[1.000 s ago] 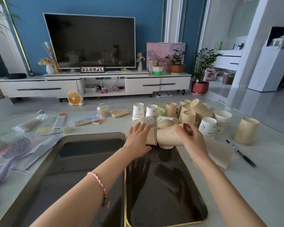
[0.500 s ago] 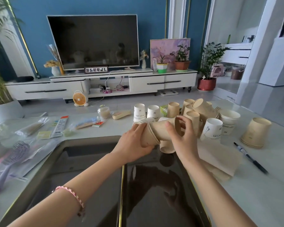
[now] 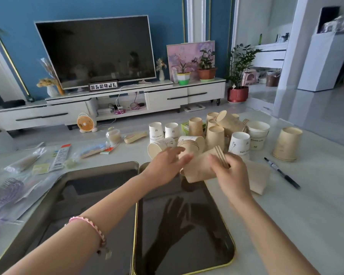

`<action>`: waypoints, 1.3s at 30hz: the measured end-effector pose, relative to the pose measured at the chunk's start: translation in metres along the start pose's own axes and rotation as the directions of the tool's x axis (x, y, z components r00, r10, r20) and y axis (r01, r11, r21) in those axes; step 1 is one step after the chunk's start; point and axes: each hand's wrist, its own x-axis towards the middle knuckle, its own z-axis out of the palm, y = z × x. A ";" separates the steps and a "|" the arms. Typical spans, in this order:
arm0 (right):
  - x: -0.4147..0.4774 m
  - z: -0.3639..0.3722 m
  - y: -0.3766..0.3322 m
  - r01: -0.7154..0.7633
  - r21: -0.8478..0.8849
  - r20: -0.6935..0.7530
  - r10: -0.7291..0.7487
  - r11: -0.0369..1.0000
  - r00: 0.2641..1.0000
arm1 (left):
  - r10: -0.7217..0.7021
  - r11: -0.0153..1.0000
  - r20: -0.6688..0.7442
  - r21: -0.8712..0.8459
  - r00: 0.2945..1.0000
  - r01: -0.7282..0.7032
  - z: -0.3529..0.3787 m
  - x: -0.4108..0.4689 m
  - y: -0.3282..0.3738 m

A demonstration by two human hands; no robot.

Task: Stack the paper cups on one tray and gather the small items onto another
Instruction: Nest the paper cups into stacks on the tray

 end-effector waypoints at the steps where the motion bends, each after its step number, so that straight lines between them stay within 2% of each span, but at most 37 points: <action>1: 0.005 -0.008 0.000 0.007 0.009 -0.049 -0.006 1.000 0.999 | -0.066 0.996 -0.050 -0.064 0.997 0.063 0.002 0.010 -0.001; 2: 0.009 -0.013 0.002 0.006 0.014 -0.095 -0.005 1.000 0.996 | -0.113 0.991 -0.085 -0.078 0.990 0.107 0.005 0.020 -0.002; 3: 0.013 -0.017 0.003 -0.006 0.017 -0.123 0.008 1.000 0.992 | -0.129 0.992 -0.102 -0.022 0.986 0.127 0.009 0.029 -0.002; 5: 0.018 -0.020 0.008 -0.048 0.020 -0.146 0.050 0.999 0.988 | -0.123 0.979 -0.088 0.150 0.988 0.135 0.019 0.045 -0.001; 8: 0.021 -0.016 0.013 -0.044 0.030 -0.135 0.048 0.999 0.990 | -0.195 0.943 -0.052 0.264 0.979 0.202 0.035 0.066 0.001; 11: 0.024 -0.014 0.015 -0.032 0.054 -0.152 0.040 0.998 0.988 | -0.322 0.933 -0.020 0.163 0.946 0.321 0.049 0.075 0.002; 13: 0.026 -0.014 0.010 -0.035 0.097 -0.154 0.050 0.995 0.987 | -0.325 0.945 -0.064 0.021 0.944 0.327 0.054 0.072 0.002; 15: 0.030 -0.013 0.004 -0.070 0.178 -0.159 0.099 0.982 0.982 | -0.267 0.963 -0.135 -0.075 0.954 0.259 0.052 0.060 0.002; 17: 0.032 -0.015 -0.002 -0.097 0.295 -0.176 0.154 0.950 0.972 | -0.128 0.989 -0.182 -0.101 0.975 0.111 0.046 0.043 0.001; 19: 0.032 -0.017 -0.009 -0.069 0.343 -0.174 0.136 0.937 0.975 | 0.032 0.995 -0.187 -0.085 0.982 -0.048 0.037 0.023 -0.001; 21: 0.030 -0.018 -0.015 -0.038 0.311 -0.121 0.079 0.950 0.990 | 0.125 0.989 -0.165 -0.056 0.978 -0.135 0.029 0.003 -0.001; 24: 0.019 -0.011 -0.021 -0.038 0.182 0.105 0.019 0.982 0.994 | 0.198 0.980 -0.174 0.024 0.964 -0.197 0.016 -0.019 0.001; 26: 0.008 0.000 -0.022 -0.027 0.084 0.282 0.003 0.996 0.959 | 0.279 0.957 -0.146 0.122 0.949 -0.262 0.013 -0.028 0.001; 28: -0.005 0.012 -0.021 -0.051 0.036 0.380 0.034 0.998 0.924 | 0.341 0.932 -0.094 0.161 0.935 -0.324 0.016 -0.034 -0.001; 31: -0.017 0.018 -0.023 -0.113 0.075 0.438 0.069 0.991 0.896 | 0.376 0.917 -0.070 0.170 0.924 -0.361 0.017 -0.037 -0.006; 34: -0.017 0.014 -0.020 -0.057 -0.029 0.451 0.064 0.998 0.890 | 0.338 0.932 -0.025 0.148 0.941 -0.331 0.013 -0.038 -0.004; 36: -0.013 0.007 -0.018 -0.055 -0.065 0.398 0.076 0.996 0.914 | 0.288 0.950 0.027 0.121 0.957 -0.289 0.011 -0.035 0.003; 39: 0.001 -0.011 -0.016 -0.139 0.080 0.269 0.113 0.987 0.956 | 0.248 0.945 0.054 0.209 0.967 -0.254 0.012 -0.016 0.012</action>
